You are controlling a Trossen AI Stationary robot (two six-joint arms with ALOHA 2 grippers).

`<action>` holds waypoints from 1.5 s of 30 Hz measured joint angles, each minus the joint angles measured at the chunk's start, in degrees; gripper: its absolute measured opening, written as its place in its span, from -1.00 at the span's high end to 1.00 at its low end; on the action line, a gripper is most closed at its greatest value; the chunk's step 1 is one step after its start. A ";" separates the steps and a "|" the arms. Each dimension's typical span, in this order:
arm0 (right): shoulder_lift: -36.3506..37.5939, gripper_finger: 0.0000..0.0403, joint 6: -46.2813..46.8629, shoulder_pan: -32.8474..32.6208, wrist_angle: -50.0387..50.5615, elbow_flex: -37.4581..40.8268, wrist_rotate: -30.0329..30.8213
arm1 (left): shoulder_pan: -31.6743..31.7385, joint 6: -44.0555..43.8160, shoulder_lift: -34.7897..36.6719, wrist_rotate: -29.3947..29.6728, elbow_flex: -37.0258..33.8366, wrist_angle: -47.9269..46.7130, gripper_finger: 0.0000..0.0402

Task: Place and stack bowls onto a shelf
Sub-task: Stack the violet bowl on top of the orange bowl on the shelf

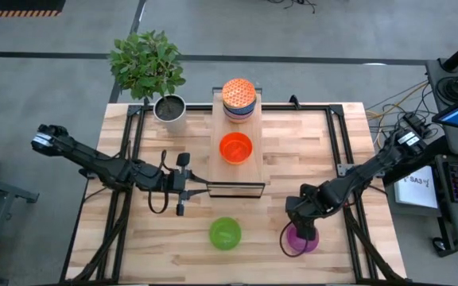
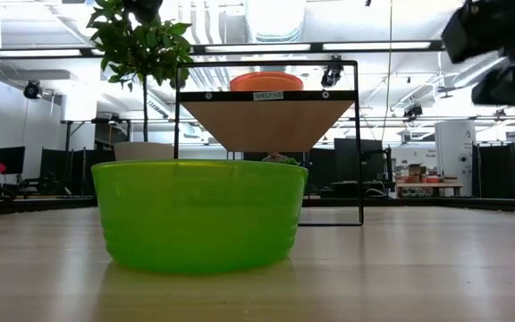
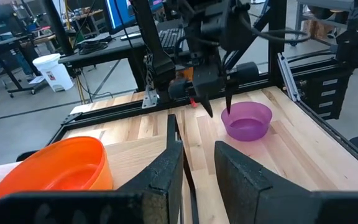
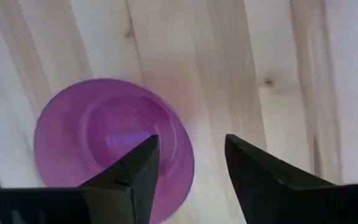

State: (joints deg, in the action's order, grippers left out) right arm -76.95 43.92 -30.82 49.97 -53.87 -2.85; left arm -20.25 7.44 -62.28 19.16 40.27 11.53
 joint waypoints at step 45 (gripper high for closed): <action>16.44 0.96 -23.96 17.43 -5.73 -22.94 7.45 | 0.00 1.60 0.50 17.90 1.72 0.90 0.63</action>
State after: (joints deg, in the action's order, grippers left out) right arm -60.51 19.96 -13.39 44.24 -76.81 4.60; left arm -20.25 9.04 -61.78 37.06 41.99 12.43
